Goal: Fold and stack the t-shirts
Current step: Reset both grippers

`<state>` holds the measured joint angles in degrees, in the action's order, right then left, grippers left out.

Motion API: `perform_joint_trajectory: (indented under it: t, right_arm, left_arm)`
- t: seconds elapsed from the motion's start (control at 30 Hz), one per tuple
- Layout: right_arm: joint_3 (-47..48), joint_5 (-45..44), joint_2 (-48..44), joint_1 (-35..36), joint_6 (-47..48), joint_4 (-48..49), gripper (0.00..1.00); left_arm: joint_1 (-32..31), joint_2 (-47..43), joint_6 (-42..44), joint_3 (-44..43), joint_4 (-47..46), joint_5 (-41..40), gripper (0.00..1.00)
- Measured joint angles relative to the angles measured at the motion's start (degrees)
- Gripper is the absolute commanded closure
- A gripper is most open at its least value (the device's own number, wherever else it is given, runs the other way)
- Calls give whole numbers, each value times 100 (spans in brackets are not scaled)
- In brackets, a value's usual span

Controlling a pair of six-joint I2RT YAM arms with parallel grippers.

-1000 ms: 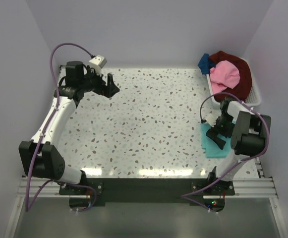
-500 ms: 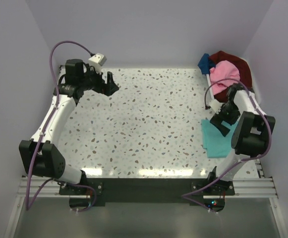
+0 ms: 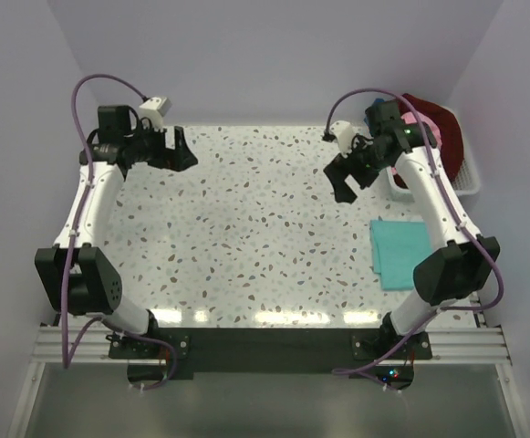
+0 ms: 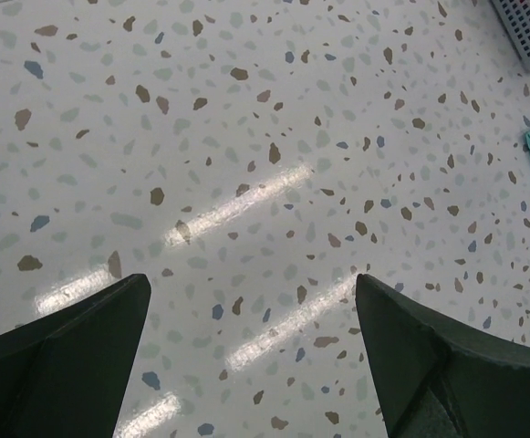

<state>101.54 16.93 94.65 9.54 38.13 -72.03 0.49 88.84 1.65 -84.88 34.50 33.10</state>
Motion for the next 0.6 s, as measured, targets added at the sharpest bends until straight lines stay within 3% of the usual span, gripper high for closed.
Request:
perform_joint_trajectory:
  t: [0.13, 0.27, 0.6]
  right_arm:
    - [-422, 302, -20, 476, -1375, 942, 2]
    - [-1440, 304, -9, 595, -2345, 2157, 1]
    - [-3139, 129, 4, 656, -3051, 3346, 1]
  left_arm:
    - [570, -42, 201, 358, -15, 225, 0]
    - [898, -149, 562, 1080, 55, 162, 0]
    - [911, -1001, 1333, 2710, -57, -343, 0]
